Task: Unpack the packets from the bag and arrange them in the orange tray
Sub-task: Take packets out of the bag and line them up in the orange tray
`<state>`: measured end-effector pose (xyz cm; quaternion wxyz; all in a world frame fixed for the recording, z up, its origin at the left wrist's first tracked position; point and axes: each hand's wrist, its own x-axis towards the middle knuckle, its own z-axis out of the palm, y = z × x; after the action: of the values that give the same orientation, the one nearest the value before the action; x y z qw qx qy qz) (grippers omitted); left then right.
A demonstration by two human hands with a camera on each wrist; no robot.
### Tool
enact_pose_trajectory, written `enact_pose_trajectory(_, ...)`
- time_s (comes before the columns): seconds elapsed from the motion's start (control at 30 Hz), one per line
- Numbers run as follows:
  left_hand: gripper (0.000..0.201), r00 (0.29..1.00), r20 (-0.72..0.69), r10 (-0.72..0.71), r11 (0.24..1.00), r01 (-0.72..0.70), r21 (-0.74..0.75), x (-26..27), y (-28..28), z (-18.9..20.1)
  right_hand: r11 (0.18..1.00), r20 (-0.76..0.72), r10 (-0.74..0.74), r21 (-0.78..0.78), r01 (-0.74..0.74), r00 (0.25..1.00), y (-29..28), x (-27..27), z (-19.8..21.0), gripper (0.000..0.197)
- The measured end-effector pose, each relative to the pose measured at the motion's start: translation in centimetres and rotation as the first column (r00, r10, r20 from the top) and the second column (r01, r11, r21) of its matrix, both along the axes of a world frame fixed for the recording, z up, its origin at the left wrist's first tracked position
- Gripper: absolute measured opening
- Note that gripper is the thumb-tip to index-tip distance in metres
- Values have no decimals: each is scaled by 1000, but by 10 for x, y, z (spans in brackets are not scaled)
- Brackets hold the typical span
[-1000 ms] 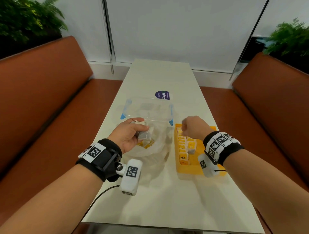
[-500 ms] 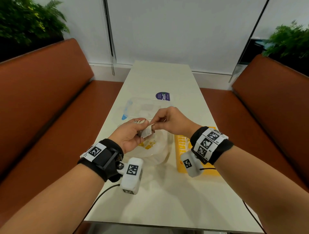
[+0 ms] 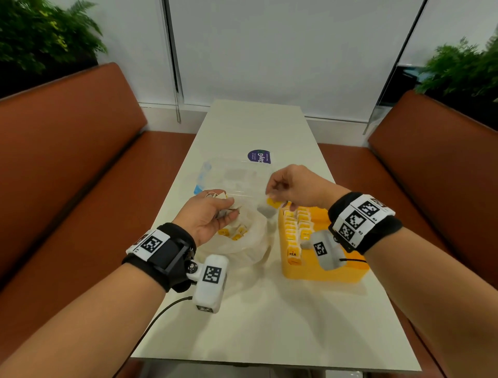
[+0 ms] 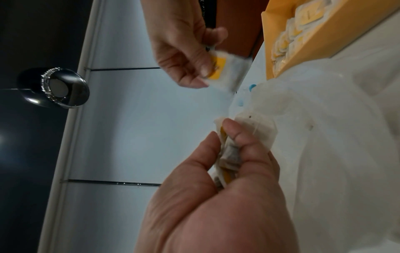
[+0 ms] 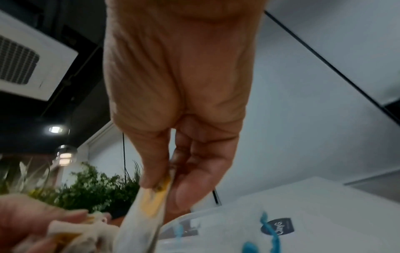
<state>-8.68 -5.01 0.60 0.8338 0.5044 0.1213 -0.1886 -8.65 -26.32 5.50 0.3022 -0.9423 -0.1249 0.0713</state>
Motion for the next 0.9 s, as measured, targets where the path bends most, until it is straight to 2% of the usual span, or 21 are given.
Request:
enact_pose_trajectory(0.07,22,1000,4,-2,1000,2,5,0,0,-1,975,42,22,-223,-12,999,-8,0,-2,14)
enact_pose_trajectory(0.17,24,1000,7,-3,1000,3,11,2,0,-2,886,12,11,-465,-5,1000,-22,2,-14,22)
enact_pose_trajectory(0.3,25,1000,0,-1,1000,1,12,2,-1,-2,747,-78,-56,-665,-10,995,-37,5,-37,32)
enact_pose_trajectory(0.4,26,1000,1,-4,1000,4,11,2,-1,-3,707,-170,-84,-704,-62,982,-40,3,-53,30)
enact_pose_trajectory(0.5,28,1000,4,-5,1000,5,12,3,0,-5,716,-210,-93,-693,-81,973,-44,4,-68,21)
enact_pose_trajectory(0.73,27,1000,7,-8,1000,8,13,2,0,-7,782,-177,-147,-623,5,973,-49,6,-86,24)
enact_pose_trajectory(0.9,20,1000,-18,-11,1000,12,28,2,-1,-6,781,-179,-188,-624,36,966,-50,7,-90,24)
